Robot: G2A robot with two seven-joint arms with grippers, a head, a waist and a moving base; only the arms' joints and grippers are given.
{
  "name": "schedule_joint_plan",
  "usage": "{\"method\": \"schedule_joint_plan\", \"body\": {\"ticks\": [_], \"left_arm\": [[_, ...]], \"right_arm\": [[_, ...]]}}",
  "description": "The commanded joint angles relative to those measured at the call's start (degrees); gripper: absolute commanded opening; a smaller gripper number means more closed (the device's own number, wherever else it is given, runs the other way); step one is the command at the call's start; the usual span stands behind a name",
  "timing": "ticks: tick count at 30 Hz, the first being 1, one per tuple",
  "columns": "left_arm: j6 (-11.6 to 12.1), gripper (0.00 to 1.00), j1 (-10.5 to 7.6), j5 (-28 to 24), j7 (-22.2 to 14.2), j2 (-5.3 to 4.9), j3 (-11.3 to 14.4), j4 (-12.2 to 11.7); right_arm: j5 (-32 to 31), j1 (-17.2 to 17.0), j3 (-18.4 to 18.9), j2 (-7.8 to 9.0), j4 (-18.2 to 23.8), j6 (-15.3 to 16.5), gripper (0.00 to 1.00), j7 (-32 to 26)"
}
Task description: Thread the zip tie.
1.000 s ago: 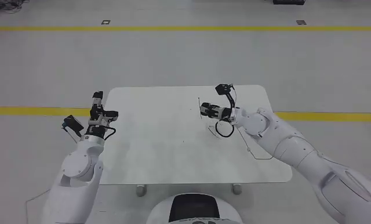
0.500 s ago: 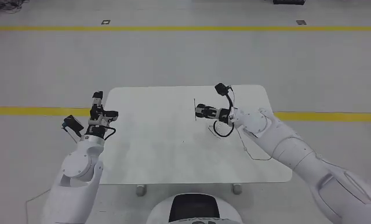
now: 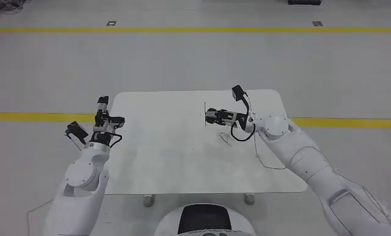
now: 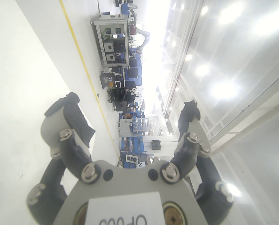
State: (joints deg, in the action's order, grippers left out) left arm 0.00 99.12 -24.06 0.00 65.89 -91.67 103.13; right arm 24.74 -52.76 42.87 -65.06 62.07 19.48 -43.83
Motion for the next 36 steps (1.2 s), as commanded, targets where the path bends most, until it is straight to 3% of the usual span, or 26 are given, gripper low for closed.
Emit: {"method": "schedule_joint_plan", "body": {"ticks": [1, 5, 10, 15, 25, 29, 30, 32, 33, 36], "left_arm": [[0.0, 1.0, 0.0, 0.0, 0.0, 0.0, 0.0, 0.0], [5.6, 1.0, -0.3, 6.8, -4.6, -0.19, 1.3, 1.3], [11.0, 1.0, -0.41, 21.8, -10.3, -0.63, 4.6, 3.2], [12.6, 1.0, -0.52, 22.7, -11.1, -0.29, 8.4, 3.7], [13.3, 1.0, -0.73, 23.2, -11.2, -0.28, 8.5, 3.9], [19.5, 1.0, -1.42, 34.7, -15.2, -0.84, 9.0, 5.5], [19.5, 1.0, -1.68, 41.1, -16.3, -1.11, 9.5, 6.6], [19.5, 1.0, -1.75, 48.6, -16.6, -1.42, 10.7, 7.5], [19.5, 1.0, -1.9, 54.4, -17.2, -1.75, 11.9, 8.3], [19.5, 1.0, -2.13, 65.7, -16.1, -2.67, 15.4, 8.9]], "right_arm": [[0.0, 0.0, 0.0, 0.0, 0.0, 0.0, 0.0, 0.0], [-0.5, -1.0, 0.4, -0.02, 0.9, -0.7, 0.0, 1.0], [-0.2, -2.0, 1.8, -0.05, 1.0, -2.0, 0.0, 1.6], [-0.3, -2.6, 2.5, -0.08, 1.0, -2.6, 0.0, 2.0], [-0.3, -2.7, 2.5, -0.09, 1.1, -2.7, 0.0, 2.2], [-0.5, -3.4, 2.9, -0.28, 2.7, -4.5, 0.0, 2.6], [0.1, -3.5, 3.1, -0.36, 2.9, -5.0, 0.0, 2.1], [0.8, -3.5, 3.4, -0.46, 2.9, -5.7, 0.0, 1.6], [1.5, -3.6, 3.7, -0.55, 2.8, -6.2, 0.0, 1.4], [3.9, -3.8, 4.3, -0.77, 2.5, -7.5, 0.0, 0.4]]}}
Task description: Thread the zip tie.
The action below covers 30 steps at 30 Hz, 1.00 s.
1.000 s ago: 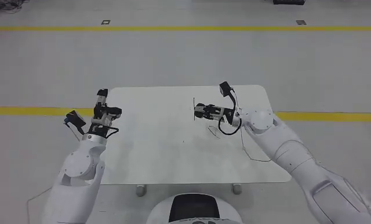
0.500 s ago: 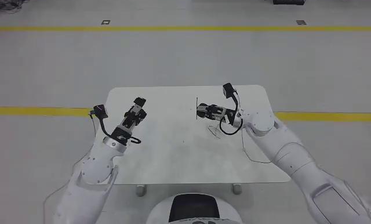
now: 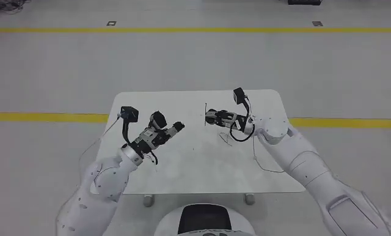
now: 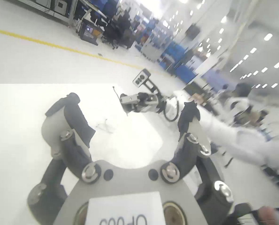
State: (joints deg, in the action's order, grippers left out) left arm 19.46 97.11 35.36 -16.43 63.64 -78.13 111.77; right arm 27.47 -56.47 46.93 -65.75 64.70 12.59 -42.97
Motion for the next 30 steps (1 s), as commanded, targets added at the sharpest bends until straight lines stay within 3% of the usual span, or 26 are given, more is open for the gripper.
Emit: {"method": "schedule_joint_plan", "body": {"ticks": [1, 9, 10, 11, 13, 15, 18, 22, 24, 30], "left_arm": [[0.0, 1.0, -0.21, 7.8, 0.2, -0.68, 2.9, 0.4], [0.0, 1.0, -0.21, 7.8, 0.2, -0.68, 2.9, 0.4], [0.0, 1.0, -0.57, 9.7, 0.0, -0.76, 2.8, 0.6], [0.0, 1.0, -1.22, 16.2, -0.7, -0.99, 3.4, 1.6], [0.0, 1.0, -1.41, 21.0, 0.1, -1.18, 5.3, 2.5], [0.0, 1.0, -2.39, 29.1, 0.5, -1.63, 7.2, 3.4], [0.0, 1.0, -3.5, 43.9, 2.3, -2.4, 10.5, 3.7], [0.0, 1.0, -4.5, 54.6, 6.5, -2.95, 13.6, 2.9], [-0.1, 1.0, -5.58, 54.6, 7.7, -3.46, 14.3, 2.3], [-0.1, 1.0, -5.58, 54.6, 7.7, -3.46, 14.3, 2.3]], "right_arm": [[2.2, -0.2, 0.5, -0.16, -0.3, -1.1, 0.0, -1.1], [2.7, -0.2, 0.7, -0.2, -0.5, -1.3, 0.0, -1.5], [2.7, -0.2, 0.7, -0.2, -0.5, -1.3, 0.0, -1.5], [2.6, -0.7, 0.7, -0.25, 0.2, -1.7, 0.0, -1.0], [2.3, -1.1, 1.1, -0.23, 0.9, -2.4, 0.0, -0.5], [2.7, -1.5, 1.5, -0.24, 1.4, -3.1, 0.0, -0.8], [3.8, -1.9, 2.2, -0.29, 1.5, -4.6, 0.0, -1.3], [4.8, -2.1, 2.6, -0.47, 1.3, -7.2, 0.0, -1.9], [6.0, -2.1, 2.9, -0.61, 0.9, -8.7, 0.0, -2.2], [6.0, -2.1, 2.9, -0.61, 0.9, -8.7, 0.0, -2.2]]}}
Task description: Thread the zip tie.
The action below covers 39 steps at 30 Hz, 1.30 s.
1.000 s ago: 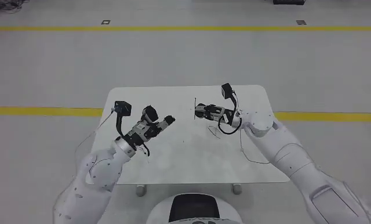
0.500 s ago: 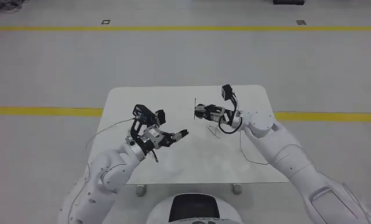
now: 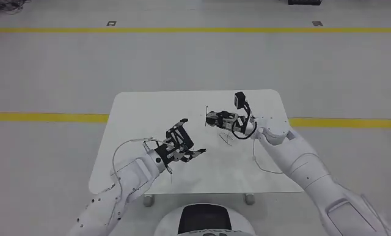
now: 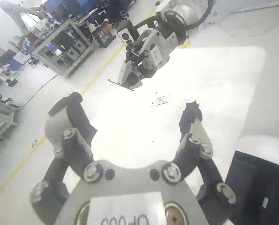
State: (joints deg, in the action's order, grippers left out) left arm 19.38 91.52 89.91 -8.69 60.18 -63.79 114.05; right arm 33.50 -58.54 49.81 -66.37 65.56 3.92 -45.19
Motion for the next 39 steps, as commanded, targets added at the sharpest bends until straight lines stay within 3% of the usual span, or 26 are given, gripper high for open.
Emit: {"method": "schedule_joint_plan", "body": {"ticks": [1, 3, 7, 9, 14, 16, 18, 26, 28, 31, 35, 39], "left_arm": [[0.0, 1.0, 0.0, 0.0, 0.0, 0.0, 0.0, 0.0], [0.1, 1.0, -0.66, 0.0, -0.9, -0.15, -0.1, 0.0], [0.1, 1.0, -6.25, 0.0, -7.2, -2.59, 3.3, 1.2], [0.1, 1.0, -11.31, 0.0, -12.9, -4.98, 6.6, 2.3], [-1.2, 1.0, -22.08, 0.0, -18.8, -10.3, 17.2, 3.4], [-3.5, 1.0, -27.01, 0.0, -20.1, -12.47, 23.3, 3.2], [-6.6, 1.0, -29.89, 0.0, -19.1, -13.77, 27.7, 2.3], [-6.0, 1.0, -30.06, 0.0, -19.3, -13.79, 27.9, 1.9], [-4.8, 1.0, -31.27, 0.0, -20.2, -13.92, 28.4, 1.7], [-3.7, 1.0, -34.91, 0.0, -23.8, -14.42, 31.0, 2.0], [-6.6, 1.0, -41.23, 0.0, -26.4, -15.31, 37.3, 2.3], [-6.6, 1.0, -41.23, 0.0, -26.4, -15.31, 37.3, 2.3]], "right_arm": [[0.0, 0.0, 0.0, 0.0, 0.0, 0.0, 0.0, 0.0], [0.0, -0.1, 0.0, -0.01, 0.1, 0.0, 0.0, 0.2], [-0.6, -0.9, -0.1, -0.24, 2.1, -1.0, 0.0, 1.3], [-0.6, -1.0, -0.1, -0.38, 2.5, -1.5, 0.0, 1.4], [-0.1, -0.9, -0.2, -0.82, 2.8, -2.4, 0.0, 1.2], [0.5, -1.0, -0.1, -1.01, 2.7, -2.7, 0.0, 0.9], [0.8, -0.9, 0.1, -1.15, 2.4, -2.9, 0.0, 0.8], [0.8, -1.2, 0.1, -1.18, 2.6, -2.8, 0.0, 1.2], [1.3, -1.7, 0.2, -1.26, 3.5, -3.3, 0.0, 1.4], [2.9, -1.9, 0.8, -1.43, 3.8, -4.3, 0.0, 1.1], [3.6, -1.8, 1.2, -1.69, 3.3, -5.2, 0.0, 1.2], [3.6, -1.8, 1.3, -1.7, 3.2, -5.1, 0.0, 1.3]]}}
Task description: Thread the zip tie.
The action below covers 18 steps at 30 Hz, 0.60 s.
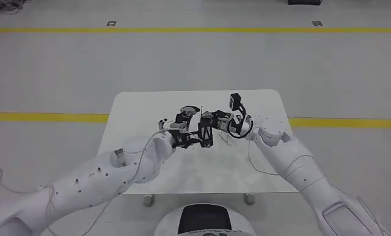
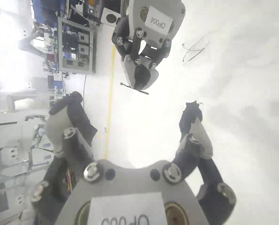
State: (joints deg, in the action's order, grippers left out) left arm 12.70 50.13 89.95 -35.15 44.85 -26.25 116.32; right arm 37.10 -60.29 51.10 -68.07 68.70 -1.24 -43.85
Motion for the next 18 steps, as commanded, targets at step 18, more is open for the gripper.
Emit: {"method": "schedule_joint_plan", "body": {"ticks": [18], "left_arm": [[-14.5, 1.0, -8.67, 0.0, 2.3, 0.13, 11.3, -4.1]], "right_arm": [[4.4, -1.6, 2.0, -0.59, 1.8, -1.6, 0.0, 0.2]]}}
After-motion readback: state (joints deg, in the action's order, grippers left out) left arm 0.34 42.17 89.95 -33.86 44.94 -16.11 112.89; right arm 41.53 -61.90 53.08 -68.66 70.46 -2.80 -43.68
